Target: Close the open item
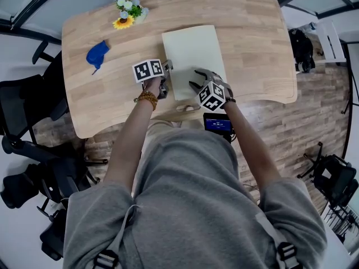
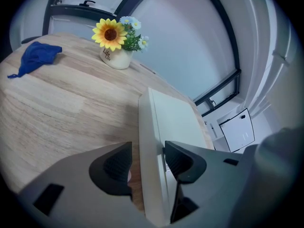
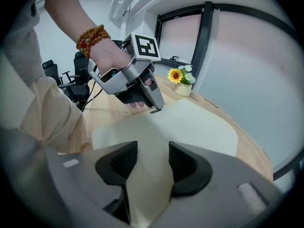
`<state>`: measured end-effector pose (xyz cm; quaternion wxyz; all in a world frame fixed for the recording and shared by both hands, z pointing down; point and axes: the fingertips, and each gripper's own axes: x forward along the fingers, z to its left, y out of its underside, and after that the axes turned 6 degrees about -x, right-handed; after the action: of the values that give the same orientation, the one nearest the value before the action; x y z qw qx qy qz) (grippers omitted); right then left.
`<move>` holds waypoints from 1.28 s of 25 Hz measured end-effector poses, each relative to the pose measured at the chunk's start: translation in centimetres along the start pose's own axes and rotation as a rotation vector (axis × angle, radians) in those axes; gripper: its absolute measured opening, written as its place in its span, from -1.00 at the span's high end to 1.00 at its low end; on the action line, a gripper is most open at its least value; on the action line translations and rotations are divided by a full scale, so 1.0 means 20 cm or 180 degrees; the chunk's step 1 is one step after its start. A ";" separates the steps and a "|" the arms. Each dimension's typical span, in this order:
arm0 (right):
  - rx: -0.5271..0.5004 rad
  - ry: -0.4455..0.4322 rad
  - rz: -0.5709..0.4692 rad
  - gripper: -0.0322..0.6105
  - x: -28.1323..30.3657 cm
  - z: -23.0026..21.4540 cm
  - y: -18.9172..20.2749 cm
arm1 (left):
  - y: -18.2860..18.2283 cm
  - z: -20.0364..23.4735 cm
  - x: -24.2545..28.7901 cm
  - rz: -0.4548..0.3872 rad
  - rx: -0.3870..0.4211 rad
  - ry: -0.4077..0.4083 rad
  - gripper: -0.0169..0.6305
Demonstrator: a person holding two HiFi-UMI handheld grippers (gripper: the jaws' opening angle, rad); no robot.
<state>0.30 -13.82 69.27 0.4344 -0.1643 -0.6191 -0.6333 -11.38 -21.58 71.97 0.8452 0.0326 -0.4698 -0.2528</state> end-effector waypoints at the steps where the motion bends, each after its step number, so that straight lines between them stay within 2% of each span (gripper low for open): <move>1: 0.0015 -0.0004 -0.0001 0.26 0.00 0.00 0.00 | 0.00 0.00 0.00 0.0013 -0.0011 -0.0007 0.29; 6: 0.0031 0.0012 -0.0011 0.26 -0.01 0.00 0.00 | 0.00 0.00 0.01 0.0077 0.0168 -0.0112 0.27; 13: -0.0034 0.0044 -0.0076 0.26 -0.03 0.00 -0.02 | -0.01 0.00 0.00 0.0077 0.0241 -0.0144 0.25; 20: -0.0015 0.0110 -0.0227 0.26 -0.09 -0.04 -0.08 | -0.02 -0.04 -0.04 -0.0039 0.0127 0.0088 0.25; 23: -0.0050 0.0188 -0.0379 0.26 -0.17 -0.10 -0.16 | -0.11 -0.11 -0.12 -0.0262 0.0159 0.0215 0.25; 25: -0.0064 0.0272 -0.0502 0.26 -0.24 -0.16 -0.21 | -0.19 -0.20 -0.20 -0.0507 0.0307 0.0329 0.25; 32: -0.0001 0.0632 -0.0892 0.26 -0.45 -0.41 -0.44 | -0.39 -0.62 -0.50 -0.1230 0.1273 0.0590 0.25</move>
<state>1.57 -19.54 55.42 0.4009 -0.0131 -0.5898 -0.7009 -8.73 -25.96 55.02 0.7975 0.3104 -0.4162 -0.3073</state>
